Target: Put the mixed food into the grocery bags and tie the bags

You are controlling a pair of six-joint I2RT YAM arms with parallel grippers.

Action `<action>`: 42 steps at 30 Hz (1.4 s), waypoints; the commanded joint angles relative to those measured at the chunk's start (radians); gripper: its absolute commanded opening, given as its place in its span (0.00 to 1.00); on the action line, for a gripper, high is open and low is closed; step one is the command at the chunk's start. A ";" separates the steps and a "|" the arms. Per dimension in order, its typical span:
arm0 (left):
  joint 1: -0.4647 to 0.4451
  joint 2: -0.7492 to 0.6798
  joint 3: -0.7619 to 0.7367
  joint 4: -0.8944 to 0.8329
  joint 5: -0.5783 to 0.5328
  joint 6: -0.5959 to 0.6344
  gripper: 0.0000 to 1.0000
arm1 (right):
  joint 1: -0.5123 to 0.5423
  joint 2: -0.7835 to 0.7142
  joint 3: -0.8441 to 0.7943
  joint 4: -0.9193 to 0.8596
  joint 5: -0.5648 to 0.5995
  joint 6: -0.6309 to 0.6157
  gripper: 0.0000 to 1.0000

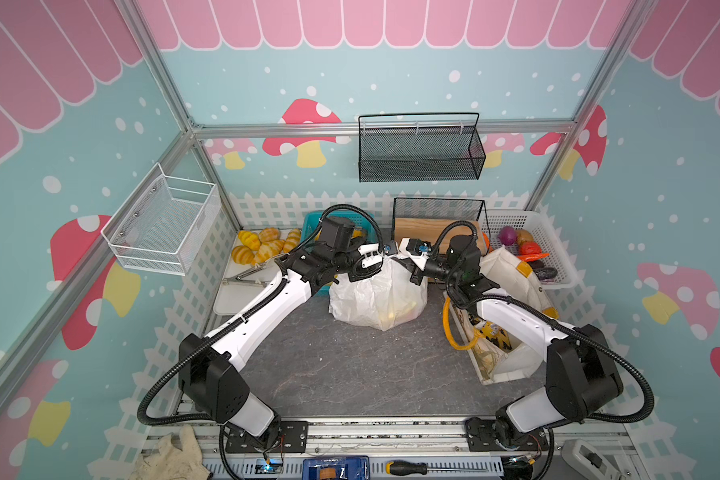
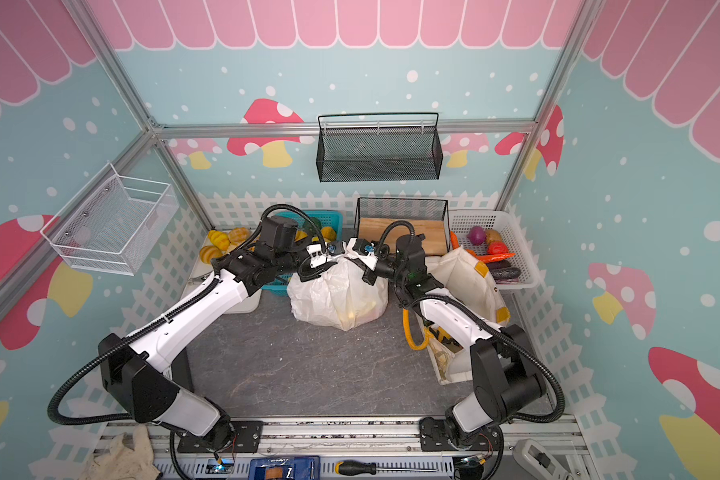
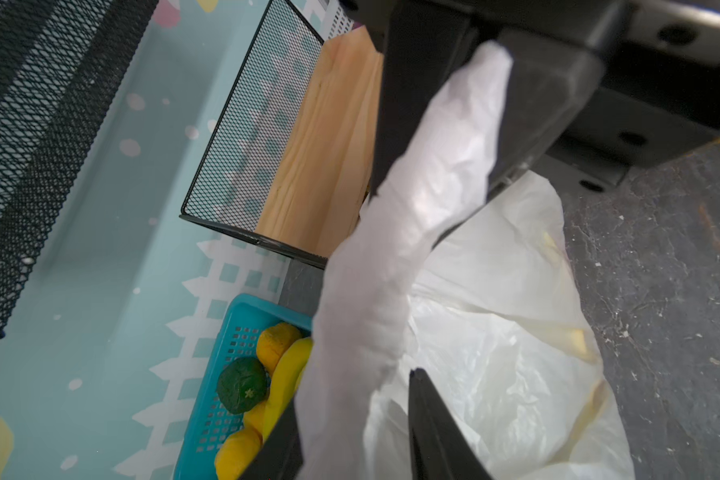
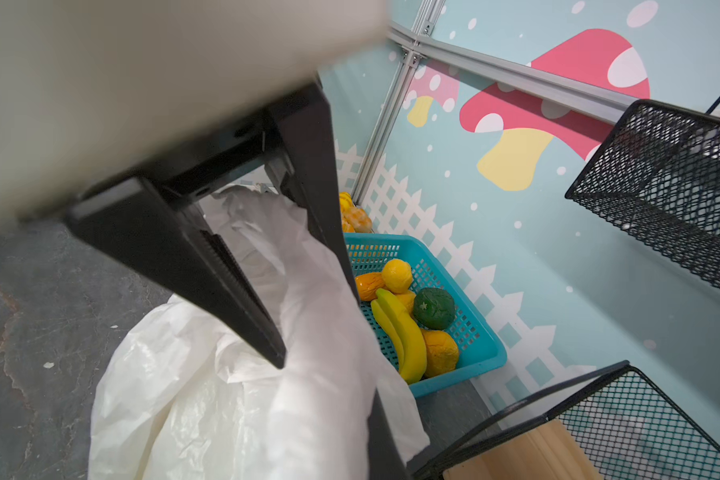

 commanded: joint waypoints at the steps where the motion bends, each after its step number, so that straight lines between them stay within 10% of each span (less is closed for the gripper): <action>1: -0.018 -0.002 -0.017 0.043 -0.106 -0.029 0.39 | 0.013 -0.036 -0.022 0.070 -0.056 0.103 0.00; 14: -0.023 -0.098 -0.095 0.289 -0.201 -0.191 0.06 | 0.018 -0.072 -0.034 -0.050 0.199 0.014 0.00; 24: -0.022 -0.173 -0.148 0.263 -0.019 -0.385 0.03 | 0.042 -0.113 -0.059 -0.016 0.341 0.004 0.00; 42: -0.104 -0.169 -0.266 0.345 0.040 -0.480 0.17 | 0.091 -0.078 -0.198 0.456 0.265 0.468 0.00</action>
